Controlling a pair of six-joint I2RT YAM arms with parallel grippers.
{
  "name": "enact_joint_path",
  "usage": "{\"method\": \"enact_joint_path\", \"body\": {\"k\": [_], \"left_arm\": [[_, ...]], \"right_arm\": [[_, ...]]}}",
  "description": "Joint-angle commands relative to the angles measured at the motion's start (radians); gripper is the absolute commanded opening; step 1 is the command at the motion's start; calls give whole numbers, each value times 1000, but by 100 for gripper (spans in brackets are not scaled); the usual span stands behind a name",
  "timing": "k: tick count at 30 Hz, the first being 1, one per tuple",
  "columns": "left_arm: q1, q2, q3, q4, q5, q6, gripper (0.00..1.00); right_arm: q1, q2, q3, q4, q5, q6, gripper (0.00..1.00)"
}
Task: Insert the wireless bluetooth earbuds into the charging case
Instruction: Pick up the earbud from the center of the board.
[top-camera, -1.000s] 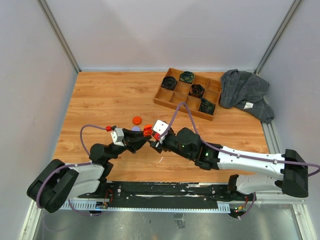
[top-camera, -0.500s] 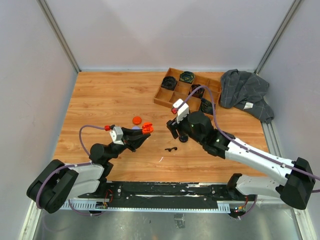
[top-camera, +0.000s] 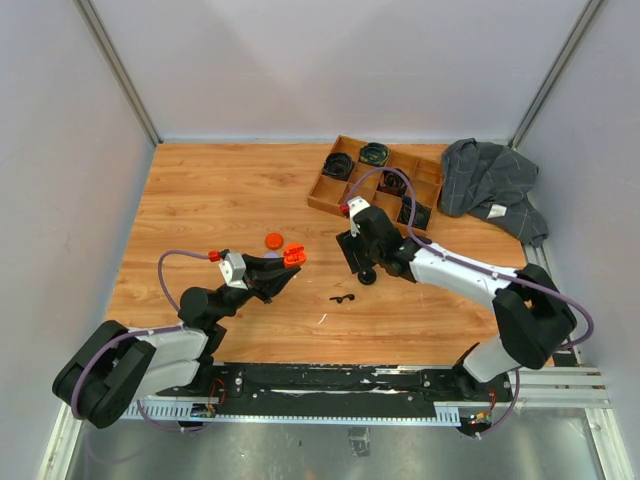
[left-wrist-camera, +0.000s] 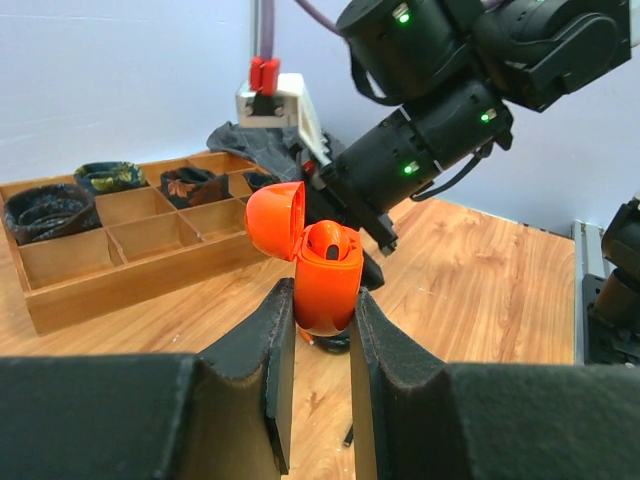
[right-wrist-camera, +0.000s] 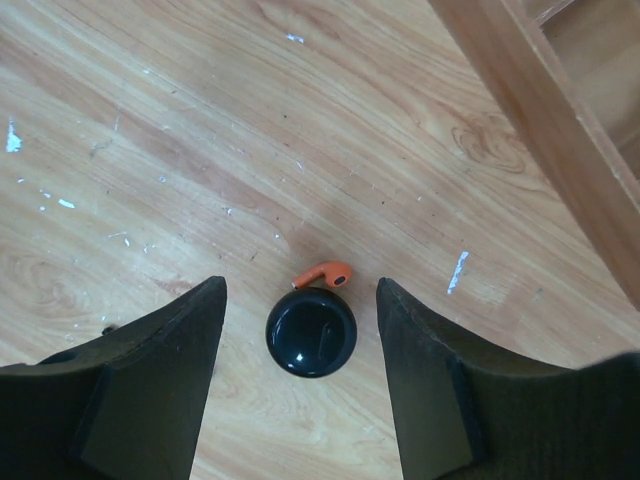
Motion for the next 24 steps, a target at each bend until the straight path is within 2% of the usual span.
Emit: {"method": "enact_joint_path", "body": {"k": [1,12,24], "left_arm": [[8,-18,-63,12,-13,17,0],[8,-20,-64,13,-10,15,0],[8,-26,-65,14,-7,10,0]], "right_arm": [[-21,77,72,-76,-2,56,62],[-40,223,122,-160,-50,118,61],[-25,179,98,-292,-172,152,57]]}}
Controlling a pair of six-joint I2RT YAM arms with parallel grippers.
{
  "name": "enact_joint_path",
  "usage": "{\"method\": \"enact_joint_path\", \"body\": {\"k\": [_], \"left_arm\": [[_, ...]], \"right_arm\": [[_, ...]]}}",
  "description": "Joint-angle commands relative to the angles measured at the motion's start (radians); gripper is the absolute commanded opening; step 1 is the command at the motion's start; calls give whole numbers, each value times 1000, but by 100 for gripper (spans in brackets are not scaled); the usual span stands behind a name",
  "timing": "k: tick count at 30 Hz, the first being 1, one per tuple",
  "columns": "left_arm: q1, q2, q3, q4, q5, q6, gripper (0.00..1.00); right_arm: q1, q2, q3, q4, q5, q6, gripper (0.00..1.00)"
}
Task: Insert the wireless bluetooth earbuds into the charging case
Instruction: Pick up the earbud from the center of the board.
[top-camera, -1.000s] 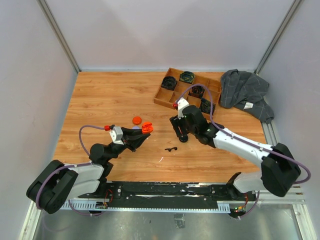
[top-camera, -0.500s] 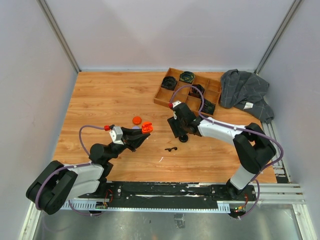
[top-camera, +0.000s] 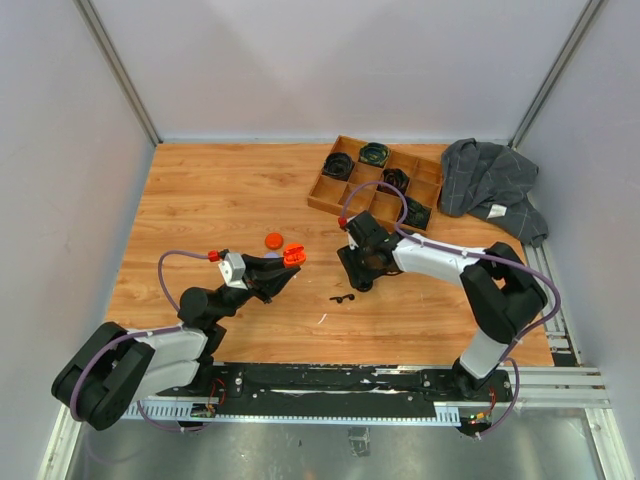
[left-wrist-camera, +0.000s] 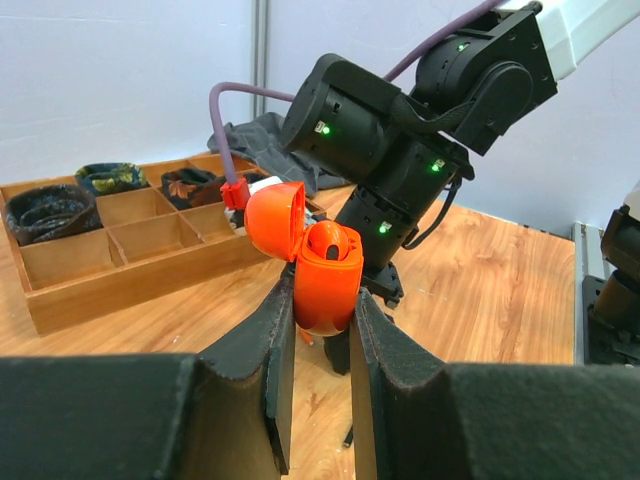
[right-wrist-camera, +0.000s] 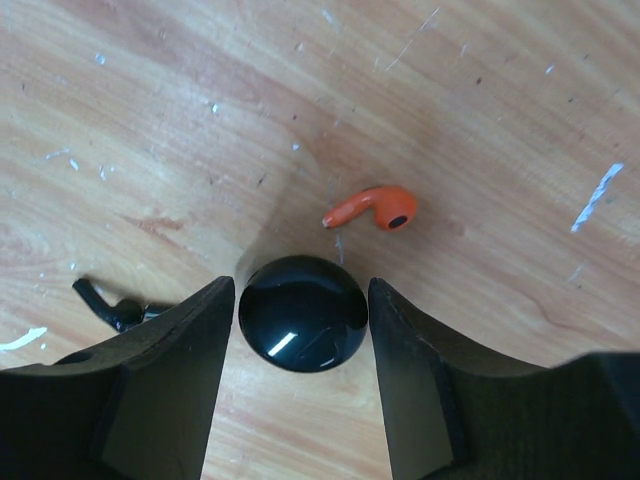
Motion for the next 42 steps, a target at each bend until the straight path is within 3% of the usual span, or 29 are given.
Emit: {"method": "enact_joint_path", "body": {"k": [1,9,14,22,42], "left_arm": [[8,-15,-64,27,-2,9,0],[8,-24,-64,17,-3,12,0],[8,-35,-64,8,-4,14,0],[8,-45,-64,-2,-4,14,0],[8,-45,-58,-13,-3,13,0]], "right_arm": [[4,-52,-2,-76,-51,23,57],[-8,-75,45,-76,55,29,58],[-36,-34,103,-84,97,78,53],[-72,56,150,-100,96,152,43],[-75,173,202,-97,22,170,35]]}}
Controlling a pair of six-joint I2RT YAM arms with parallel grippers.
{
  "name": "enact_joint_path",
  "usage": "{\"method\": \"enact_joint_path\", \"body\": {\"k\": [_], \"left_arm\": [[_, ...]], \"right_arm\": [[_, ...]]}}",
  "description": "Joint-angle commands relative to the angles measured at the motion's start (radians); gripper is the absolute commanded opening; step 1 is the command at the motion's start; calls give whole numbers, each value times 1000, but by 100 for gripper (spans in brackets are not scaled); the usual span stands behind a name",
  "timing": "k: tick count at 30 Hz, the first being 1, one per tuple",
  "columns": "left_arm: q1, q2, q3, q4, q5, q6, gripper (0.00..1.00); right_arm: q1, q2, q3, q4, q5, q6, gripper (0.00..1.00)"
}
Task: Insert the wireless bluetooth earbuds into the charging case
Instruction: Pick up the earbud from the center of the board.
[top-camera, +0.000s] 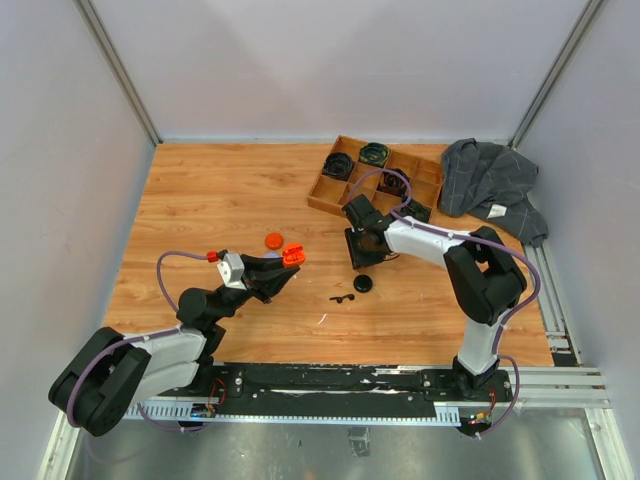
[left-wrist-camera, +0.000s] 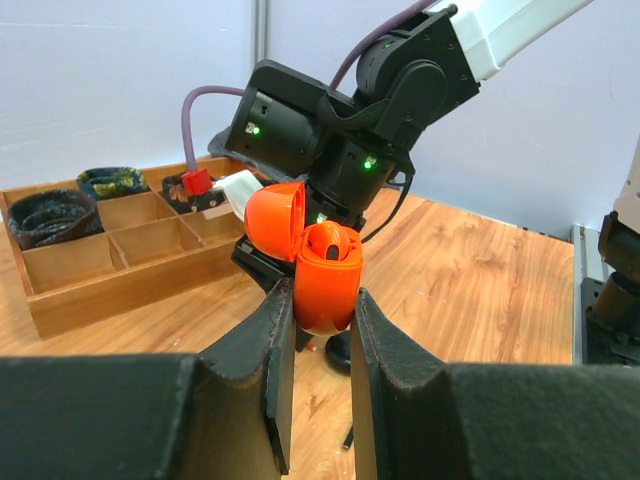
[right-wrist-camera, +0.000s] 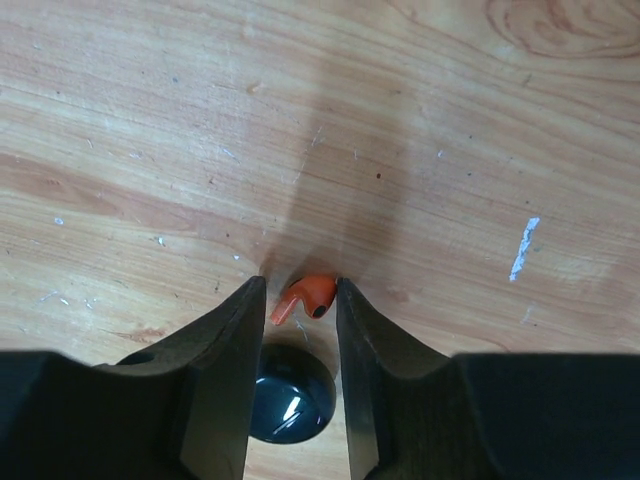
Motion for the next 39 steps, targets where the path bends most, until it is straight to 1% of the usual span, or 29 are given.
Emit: {"method": "enact_joint_path", "body": {"k": [1,10,16,21,26,30,39], "left_arm": [[8,-9,-59,15,-2,14,0],[8,-13,-58,13,-1,13,0],[8,-19,-60,8,-2,15,0],[8,-23,-60,5,-2,18,0],[8,-18,-61,13,0,14,0],[8,-18,-66,37,9,8,0],[8,-22,-78,74,23,12,0]], "right_arm": [[-10,35,33,-13,-21,14,34],[12,57,63,-49,-29,-4,27],[23,61,81,-80,-18,-23,19],[30,15,75,-82,-15,-44,12],[34,-80,58,-61,-45,-63,10],[44,-189,27,-13,-57,-76,10],[99,-448,-70,160,-83,-90,10]]}}
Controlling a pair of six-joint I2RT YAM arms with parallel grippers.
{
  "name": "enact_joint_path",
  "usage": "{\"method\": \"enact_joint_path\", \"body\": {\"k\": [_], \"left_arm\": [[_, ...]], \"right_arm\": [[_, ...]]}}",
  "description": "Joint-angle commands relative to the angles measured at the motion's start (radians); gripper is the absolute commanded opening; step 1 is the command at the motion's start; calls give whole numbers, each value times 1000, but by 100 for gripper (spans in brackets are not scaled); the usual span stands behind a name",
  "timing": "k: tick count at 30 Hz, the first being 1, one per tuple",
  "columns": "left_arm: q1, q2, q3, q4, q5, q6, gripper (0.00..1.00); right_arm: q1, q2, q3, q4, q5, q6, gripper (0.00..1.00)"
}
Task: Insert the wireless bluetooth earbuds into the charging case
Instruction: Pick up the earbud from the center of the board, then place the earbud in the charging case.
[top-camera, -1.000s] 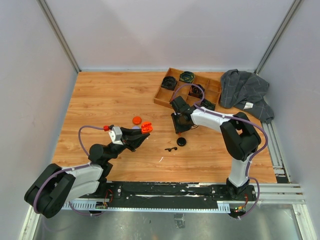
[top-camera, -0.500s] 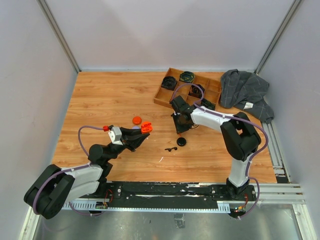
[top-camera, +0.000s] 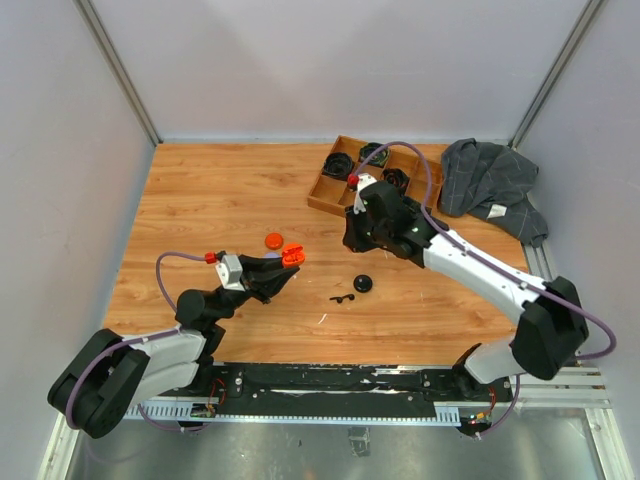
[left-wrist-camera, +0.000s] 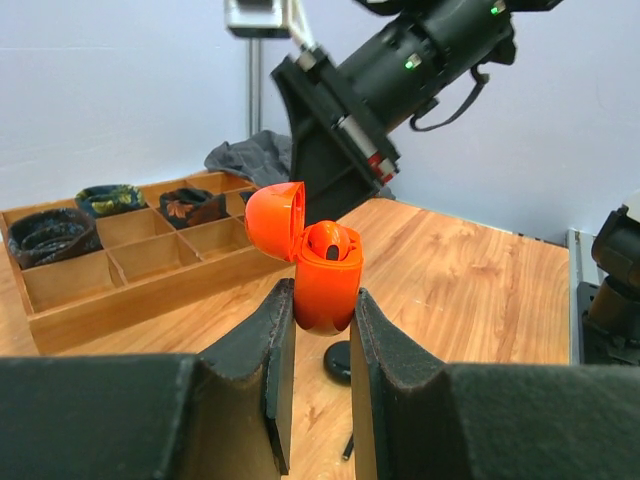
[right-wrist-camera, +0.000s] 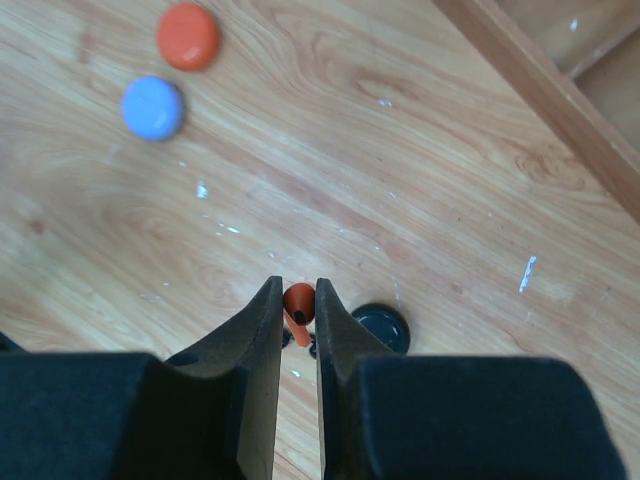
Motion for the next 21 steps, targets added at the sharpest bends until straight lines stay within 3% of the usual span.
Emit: {"method": "enact_joint_path", "body": {"k": [1,11,21], "left_arm": [[8,-10,-78,59,14,12,0],[8,-2,-83,82,27,5,0],[8,26,-77,102,41,-4,0]], "right_arm": [[44,-111,-58,118,-14,-23,10],[181,-321,-213,421,26,-14,7],[280,-363,-330,731,41,-25,10]]}}
